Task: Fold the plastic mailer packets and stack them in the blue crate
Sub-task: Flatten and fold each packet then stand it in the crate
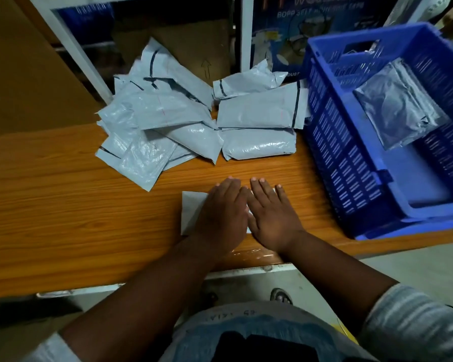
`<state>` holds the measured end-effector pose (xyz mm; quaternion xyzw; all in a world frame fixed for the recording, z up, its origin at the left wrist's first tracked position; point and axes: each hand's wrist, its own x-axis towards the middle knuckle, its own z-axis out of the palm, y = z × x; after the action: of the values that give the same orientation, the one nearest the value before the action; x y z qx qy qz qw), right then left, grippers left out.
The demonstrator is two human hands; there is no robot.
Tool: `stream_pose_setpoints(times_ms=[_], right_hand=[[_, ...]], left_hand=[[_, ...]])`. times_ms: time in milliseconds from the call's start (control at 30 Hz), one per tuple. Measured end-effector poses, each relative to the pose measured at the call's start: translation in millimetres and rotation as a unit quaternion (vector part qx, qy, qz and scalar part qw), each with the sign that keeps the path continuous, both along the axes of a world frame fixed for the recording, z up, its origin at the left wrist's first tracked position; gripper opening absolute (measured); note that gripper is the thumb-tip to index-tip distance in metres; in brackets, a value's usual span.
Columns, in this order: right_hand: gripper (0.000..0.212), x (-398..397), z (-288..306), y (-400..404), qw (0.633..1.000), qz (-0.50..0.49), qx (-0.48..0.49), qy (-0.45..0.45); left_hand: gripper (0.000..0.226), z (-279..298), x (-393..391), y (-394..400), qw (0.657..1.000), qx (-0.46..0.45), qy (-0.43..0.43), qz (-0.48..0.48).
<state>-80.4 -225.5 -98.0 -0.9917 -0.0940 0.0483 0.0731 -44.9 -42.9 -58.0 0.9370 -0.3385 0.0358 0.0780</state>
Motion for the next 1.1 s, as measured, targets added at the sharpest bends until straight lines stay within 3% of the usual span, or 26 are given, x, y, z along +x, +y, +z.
stream_pose_setpoints(times_ms=[133,367,600,700,800,900,1100], right_hand=[[0.071,0,-4,-2,1.0,0.007,-0.006,0.004],[0.071,1,-5,-3,1.0,0.012,-0.004,-0.006],[0.071,4,3,-3,0.999,0.024,-0.035,0.029],[0.068,13,20,0,0.997,0.046,-0.063,-0.005],[0.065,15,19,12,0.998,0.051,-0.021,-0.02],[0.065,10,3,18,0.999,0.028,0.021,-0.004],[0.069,11,-5,17,1.0,0.024,0.009,-0.016]], left_hand=[[0.071,-25,-4,-2,0.994,0.096,0.013,0.044],[0.07,-42,-2,5,0.998,0.049,-0.017,0.023],[0.072,-46,2,13,0.999,0.037,0.023,0.01],[0.072,-41,4,15,0.999,0.035,0.036,0.011],[0.075,-30,4,13,0.997,0.012,0.068,0.019],[0.072,-20,5,12,0.997,0.062,0.036,0.025],[0.072,-34,3,30,0.994,0.108,-0.009,0.006]])
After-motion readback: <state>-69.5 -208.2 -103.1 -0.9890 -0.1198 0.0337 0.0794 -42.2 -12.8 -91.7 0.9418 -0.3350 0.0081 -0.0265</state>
